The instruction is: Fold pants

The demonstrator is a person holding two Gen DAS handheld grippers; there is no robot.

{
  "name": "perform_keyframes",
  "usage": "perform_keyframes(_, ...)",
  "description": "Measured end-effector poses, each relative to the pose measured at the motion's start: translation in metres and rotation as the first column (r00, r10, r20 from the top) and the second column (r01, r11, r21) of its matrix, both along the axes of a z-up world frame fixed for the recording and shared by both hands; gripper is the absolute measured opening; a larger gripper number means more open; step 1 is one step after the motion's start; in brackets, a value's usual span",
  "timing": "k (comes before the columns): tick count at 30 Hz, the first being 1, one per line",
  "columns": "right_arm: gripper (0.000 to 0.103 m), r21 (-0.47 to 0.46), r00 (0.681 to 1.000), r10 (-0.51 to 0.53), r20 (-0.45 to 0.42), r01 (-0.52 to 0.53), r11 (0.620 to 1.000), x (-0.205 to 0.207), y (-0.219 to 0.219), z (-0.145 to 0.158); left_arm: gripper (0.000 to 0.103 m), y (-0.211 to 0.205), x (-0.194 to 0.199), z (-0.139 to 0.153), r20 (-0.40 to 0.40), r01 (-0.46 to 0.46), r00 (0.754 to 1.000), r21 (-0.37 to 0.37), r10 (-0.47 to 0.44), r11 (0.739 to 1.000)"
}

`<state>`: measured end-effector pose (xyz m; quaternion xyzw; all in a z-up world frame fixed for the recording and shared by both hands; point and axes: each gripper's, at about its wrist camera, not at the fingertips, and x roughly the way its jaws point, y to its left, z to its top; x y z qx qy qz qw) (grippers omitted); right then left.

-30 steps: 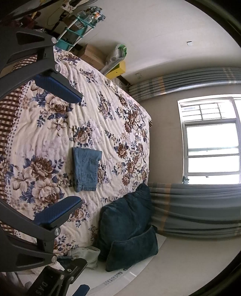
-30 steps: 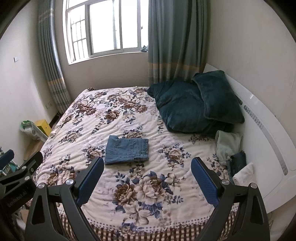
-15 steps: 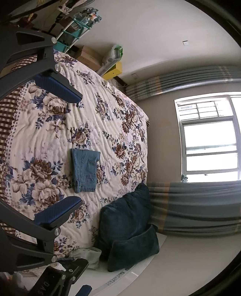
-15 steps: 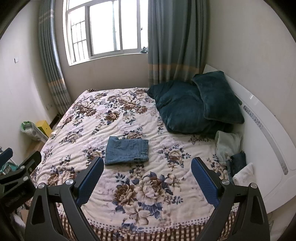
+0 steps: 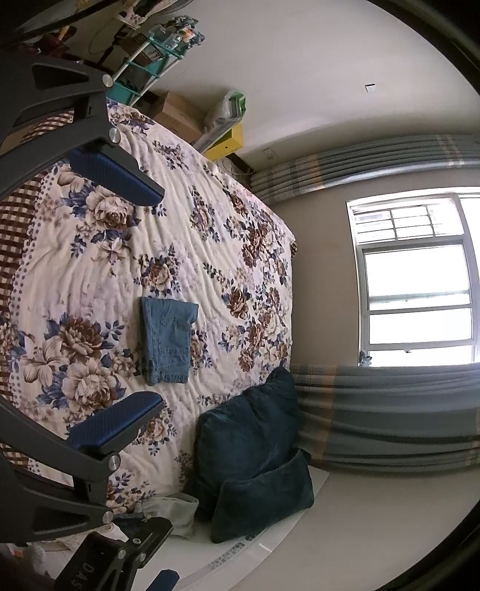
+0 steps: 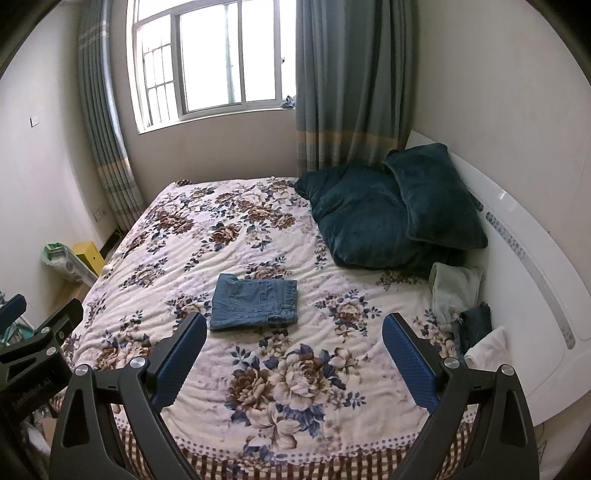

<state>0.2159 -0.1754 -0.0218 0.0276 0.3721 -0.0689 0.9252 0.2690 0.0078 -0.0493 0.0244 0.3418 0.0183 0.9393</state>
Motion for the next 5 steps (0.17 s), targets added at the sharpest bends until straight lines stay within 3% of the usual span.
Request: perform_keyframes(5, 0.098, -0.004, 1.0, -0.004, 0.003, 0.004, 1.0, -0.0071, 0.0015, 0.0007, 0.103, -0.001, -0.0037, 0.0011, 0.011, -0.004, 1.0, 0.0, 0.004, 1.0)
